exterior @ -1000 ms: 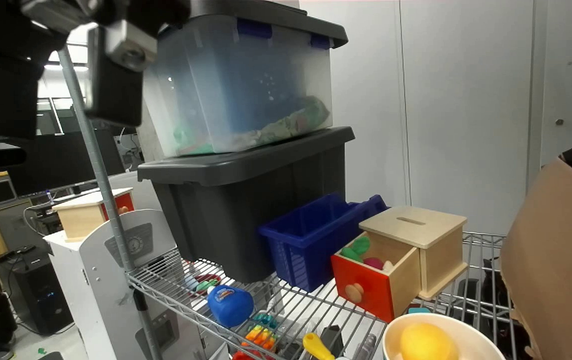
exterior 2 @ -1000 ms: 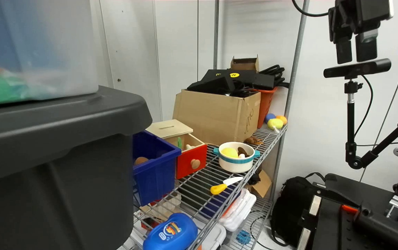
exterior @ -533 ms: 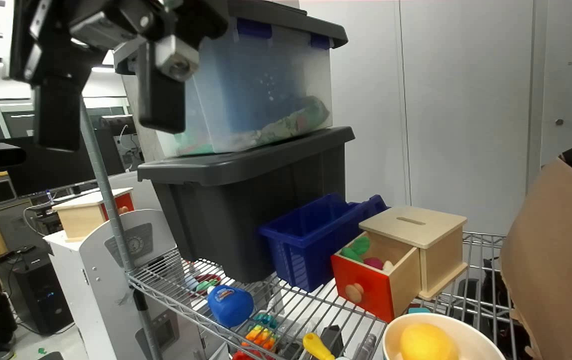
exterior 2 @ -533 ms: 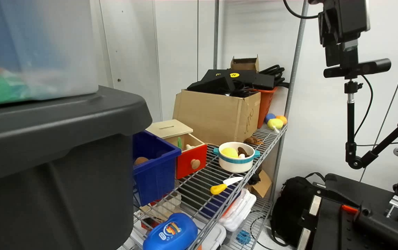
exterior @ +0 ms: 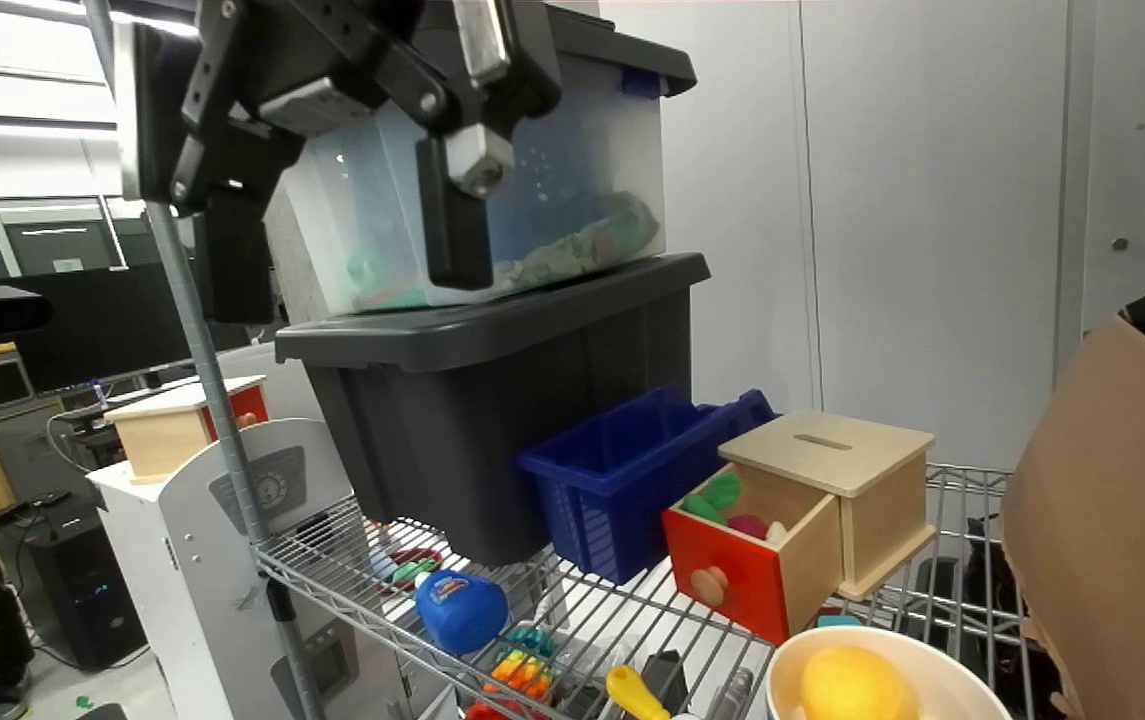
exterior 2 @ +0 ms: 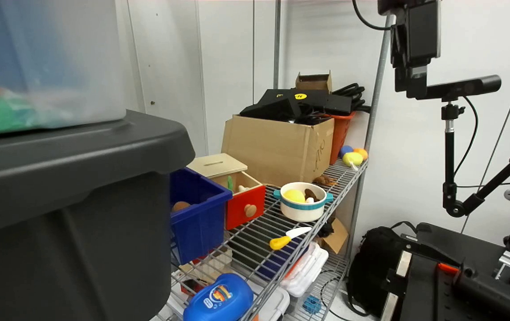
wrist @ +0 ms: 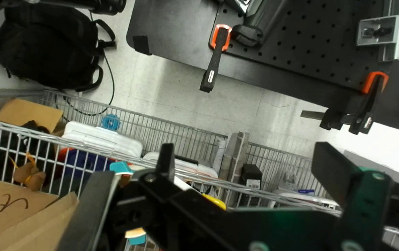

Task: Pick up the yellow round plush toy from the bowl and put it in the open drawer toy

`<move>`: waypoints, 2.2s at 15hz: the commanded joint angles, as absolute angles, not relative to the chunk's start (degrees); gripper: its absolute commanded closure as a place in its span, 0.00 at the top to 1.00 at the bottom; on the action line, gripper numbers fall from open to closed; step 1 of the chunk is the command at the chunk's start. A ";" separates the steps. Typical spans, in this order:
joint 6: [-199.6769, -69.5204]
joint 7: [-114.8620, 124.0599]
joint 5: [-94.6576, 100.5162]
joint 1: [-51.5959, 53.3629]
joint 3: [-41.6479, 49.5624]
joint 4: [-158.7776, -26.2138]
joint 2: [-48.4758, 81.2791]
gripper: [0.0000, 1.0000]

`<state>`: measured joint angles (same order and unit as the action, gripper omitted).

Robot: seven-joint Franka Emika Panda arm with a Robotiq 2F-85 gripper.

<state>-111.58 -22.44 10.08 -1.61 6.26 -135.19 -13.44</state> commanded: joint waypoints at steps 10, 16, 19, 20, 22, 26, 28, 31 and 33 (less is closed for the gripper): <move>-118.96 -34.24 2.09 -2.37 10.64 -136.49 -12.48 1.00; -118.17 -33.41 1.69 -2.52 10.20 -136.77 -12.88 1.00; -118.17 -33.47 1.68 -2.52 10.20 -136.77 -12.88 1.00; -118.17 -33.49 1.68 -2.52 10.20 -136.77 -12.88 1.00; -118.17 -33.51 1.68 -2.52 10.20 -136.77 -12.88 1.00; -117.34 -33.78 1.69 -2.68 10.43 -135.54 -12.09 1.00; -115.91 -33.56 2.19 -2.91 10.51 -133.15 -10.63 1.00; -112.71 -32.88 3.15 -3.55 10.44 -127.28 -6.82 1.00; -110.47 -33.17 3.35 -4.00 10.33 -123.37 -4.23 1.00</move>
